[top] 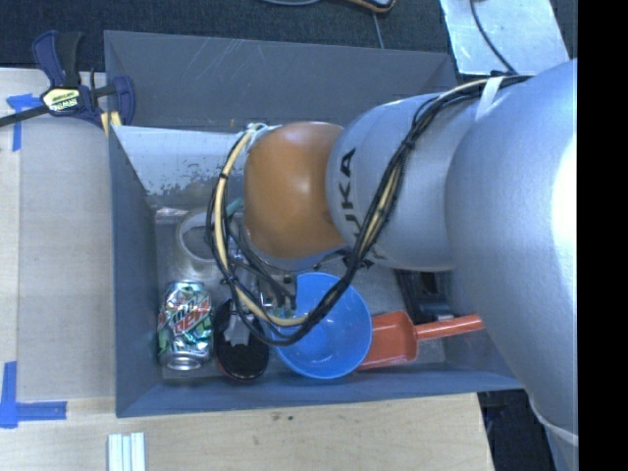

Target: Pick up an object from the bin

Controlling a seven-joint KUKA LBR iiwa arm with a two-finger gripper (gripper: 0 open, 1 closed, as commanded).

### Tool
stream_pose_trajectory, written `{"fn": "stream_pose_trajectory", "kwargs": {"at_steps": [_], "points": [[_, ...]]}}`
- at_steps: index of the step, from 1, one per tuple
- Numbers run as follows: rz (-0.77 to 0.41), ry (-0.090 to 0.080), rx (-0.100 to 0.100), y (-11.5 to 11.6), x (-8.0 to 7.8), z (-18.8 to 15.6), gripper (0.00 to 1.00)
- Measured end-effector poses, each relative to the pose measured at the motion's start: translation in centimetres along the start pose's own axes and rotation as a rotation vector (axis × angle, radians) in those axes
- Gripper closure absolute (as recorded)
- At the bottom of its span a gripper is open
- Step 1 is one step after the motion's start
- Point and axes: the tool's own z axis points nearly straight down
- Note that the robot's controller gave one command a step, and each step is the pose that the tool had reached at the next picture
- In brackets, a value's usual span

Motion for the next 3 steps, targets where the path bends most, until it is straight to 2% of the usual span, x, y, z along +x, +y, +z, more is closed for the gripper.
{"fn": "stream_pose_trajectory", "kwargs": {"at_steps": [1,2,3], "points": [[-0.002,0.002,0.000,3.1,0.8,4.3,0.00],[-0.014,-0.005,0.002,4.2,-1.4,3.7,1.00],[-0.014,-0.005,0.001,4.2,-1.4,3.7,1.00]]}}
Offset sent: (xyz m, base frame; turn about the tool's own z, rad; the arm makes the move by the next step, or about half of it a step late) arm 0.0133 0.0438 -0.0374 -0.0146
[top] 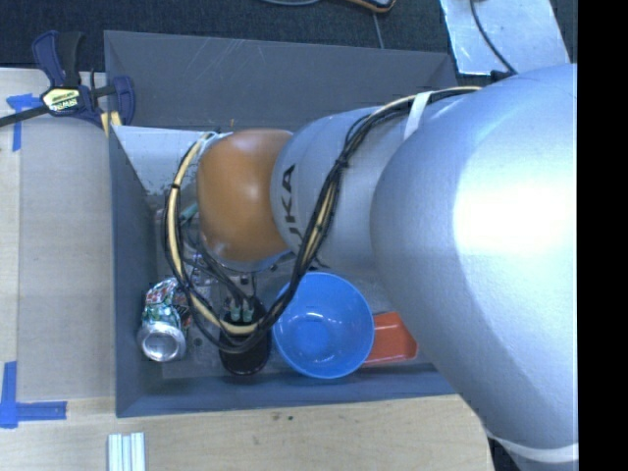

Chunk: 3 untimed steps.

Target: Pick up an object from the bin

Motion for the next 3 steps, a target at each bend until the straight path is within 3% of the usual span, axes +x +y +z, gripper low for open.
{"fn": "stream_pose_trajectory", "kwargs": {"at_steps": [1,2,3], "points": [[-0.210,0.001,0.001,-1.6,1.6,2.1,1.00],[-0.192,-0.004,0.002,-0.5,2.0,1.4,1.00],[-0.203,-0.002,0.000,-1.0,2.0,1.2,1.00]]}}
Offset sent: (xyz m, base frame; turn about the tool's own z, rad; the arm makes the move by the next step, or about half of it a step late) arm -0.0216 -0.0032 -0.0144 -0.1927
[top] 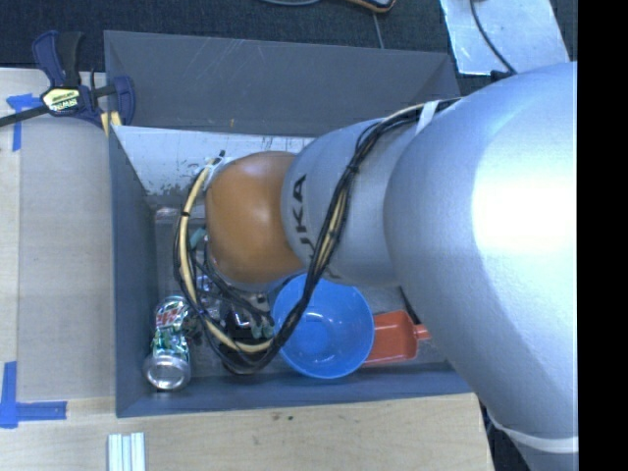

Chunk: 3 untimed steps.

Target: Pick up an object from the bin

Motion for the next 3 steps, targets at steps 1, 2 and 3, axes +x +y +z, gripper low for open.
{"fn": "stream_pose_trajectory", "kwargs": {"at_steps": [1,2,3], "points": [[0.111,-0.003,-0.001,-2.1,-0.1,1.8,1.00],[0.022,-0.011,-0.002,-1.3,0.0,-5.0,1.00],[0.088,-0.001,0.000,-1.2,-1.6,-7.1,1.00]]}}
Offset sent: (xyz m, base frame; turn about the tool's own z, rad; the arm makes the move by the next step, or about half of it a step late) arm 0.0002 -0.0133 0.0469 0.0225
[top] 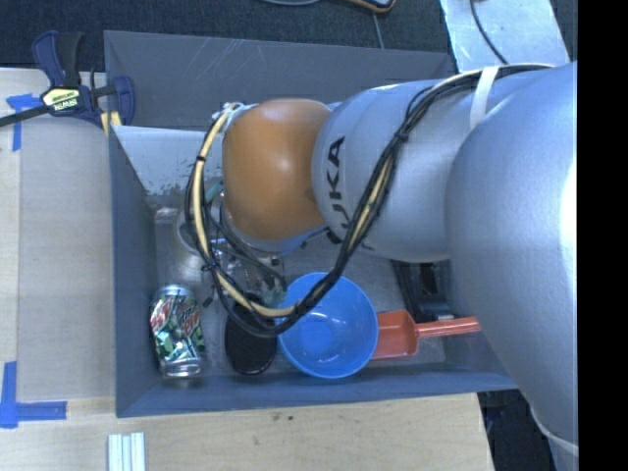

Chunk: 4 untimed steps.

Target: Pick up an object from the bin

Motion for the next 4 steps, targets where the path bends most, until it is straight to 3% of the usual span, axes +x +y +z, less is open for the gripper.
{"fn": "stream_pose_trajectory", "kwargs": {"at_steps": [1,2,3,4], "points": [[-0.212,0.001,0.002,1.3,3.6,8.0,1.00],[-0.143,-0.018,-0.003,1.1,3.5,2.0,1.00],[-0.187,0.006,0.005,1.8,3.2,8.1,1.00],[-0.247,-0.026,-0.003,1.3,2.8,4.7,1.00]]}}
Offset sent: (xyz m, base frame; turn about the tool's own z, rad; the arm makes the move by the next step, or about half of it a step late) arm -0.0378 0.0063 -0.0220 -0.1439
